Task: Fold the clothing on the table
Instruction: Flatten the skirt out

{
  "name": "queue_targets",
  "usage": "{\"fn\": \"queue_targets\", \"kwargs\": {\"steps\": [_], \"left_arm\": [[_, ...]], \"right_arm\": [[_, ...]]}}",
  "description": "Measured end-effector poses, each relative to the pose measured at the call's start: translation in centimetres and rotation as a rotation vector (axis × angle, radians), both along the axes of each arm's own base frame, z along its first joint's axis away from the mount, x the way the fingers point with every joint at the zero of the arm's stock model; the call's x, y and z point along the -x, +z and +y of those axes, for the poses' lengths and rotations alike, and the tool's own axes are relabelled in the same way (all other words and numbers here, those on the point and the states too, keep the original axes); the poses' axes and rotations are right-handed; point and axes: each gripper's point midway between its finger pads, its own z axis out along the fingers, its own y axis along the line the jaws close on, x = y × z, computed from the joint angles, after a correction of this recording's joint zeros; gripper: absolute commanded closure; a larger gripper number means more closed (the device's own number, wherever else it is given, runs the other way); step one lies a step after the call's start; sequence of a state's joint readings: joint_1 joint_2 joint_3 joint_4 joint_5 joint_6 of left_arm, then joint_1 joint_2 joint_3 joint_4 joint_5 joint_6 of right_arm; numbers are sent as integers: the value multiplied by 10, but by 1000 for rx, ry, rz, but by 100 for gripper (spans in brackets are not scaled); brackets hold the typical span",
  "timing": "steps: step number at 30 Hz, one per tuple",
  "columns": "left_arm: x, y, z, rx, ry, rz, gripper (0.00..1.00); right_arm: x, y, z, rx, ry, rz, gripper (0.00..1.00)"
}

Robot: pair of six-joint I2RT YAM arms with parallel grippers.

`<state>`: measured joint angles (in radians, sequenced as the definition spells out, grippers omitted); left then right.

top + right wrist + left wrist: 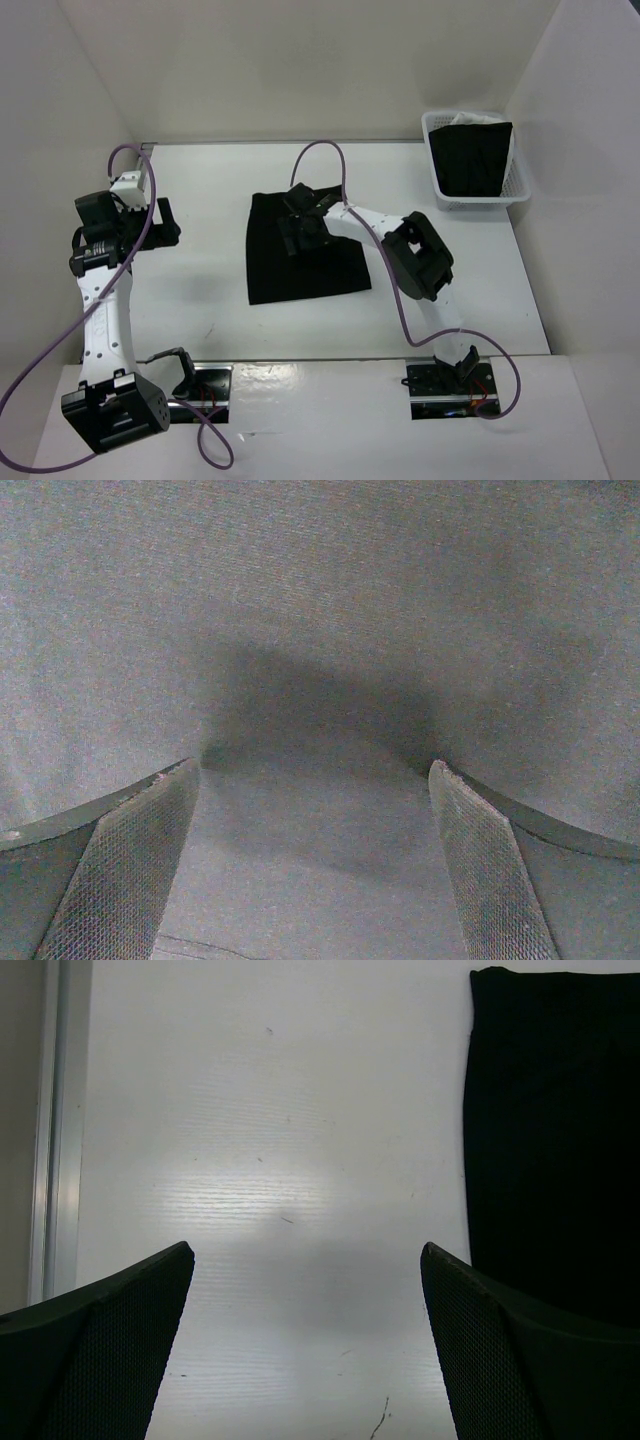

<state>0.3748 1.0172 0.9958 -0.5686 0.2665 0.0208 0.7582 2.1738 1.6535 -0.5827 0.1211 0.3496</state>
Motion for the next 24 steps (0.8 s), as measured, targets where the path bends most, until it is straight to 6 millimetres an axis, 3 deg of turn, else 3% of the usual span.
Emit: {"fn": "queue_targets", "kwargs": {"steps": [24], "left_arm": [[0,-2,0,0,0,3,0]], "right_arm": [[-14,1,15,-37,-57,38,1]]}}
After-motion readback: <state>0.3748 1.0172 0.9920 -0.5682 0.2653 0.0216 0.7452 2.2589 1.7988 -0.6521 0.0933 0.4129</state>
